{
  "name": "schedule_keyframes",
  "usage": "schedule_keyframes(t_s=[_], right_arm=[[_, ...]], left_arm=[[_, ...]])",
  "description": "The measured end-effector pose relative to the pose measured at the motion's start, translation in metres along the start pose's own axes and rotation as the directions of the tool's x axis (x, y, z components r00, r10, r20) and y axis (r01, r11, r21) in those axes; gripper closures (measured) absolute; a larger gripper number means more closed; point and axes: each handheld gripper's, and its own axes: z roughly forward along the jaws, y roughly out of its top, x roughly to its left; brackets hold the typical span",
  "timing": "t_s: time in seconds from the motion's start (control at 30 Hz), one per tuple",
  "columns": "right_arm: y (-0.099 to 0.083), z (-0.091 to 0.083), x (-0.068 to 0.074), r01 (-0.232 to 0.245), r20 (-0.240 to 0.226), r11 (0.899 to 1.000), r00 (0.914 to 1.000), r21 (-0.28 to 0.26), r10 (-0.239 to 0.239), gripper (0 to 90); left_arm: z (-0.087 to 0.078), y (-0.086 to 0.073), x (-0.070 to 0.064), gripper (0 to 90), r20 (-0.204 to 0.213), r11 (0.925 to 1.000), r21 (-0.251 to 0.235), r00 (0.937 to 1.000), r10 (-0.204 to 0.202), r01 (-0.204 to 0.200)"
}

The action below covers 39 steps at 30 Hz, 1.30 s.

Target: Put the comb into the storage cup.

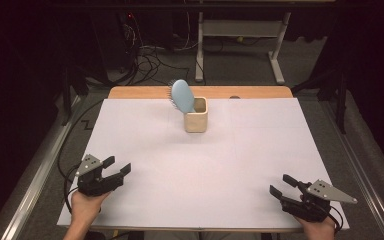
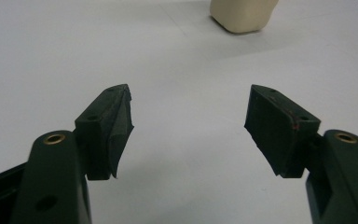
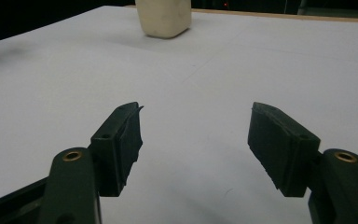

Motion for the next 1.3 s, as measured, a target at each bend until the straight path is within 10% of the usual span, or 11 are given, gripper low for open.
schedule_keyframes(t_s=[1.3], right_arm=[[0.0,0.0,0.0,0.001,0.001,1.0,1.0,-0.001,-0.001,35.3]], left_arm=[[0.005,-0.017,0.0,32.3,-0.008,0.9996,0.013,0.9997,-0.025,0.025]])
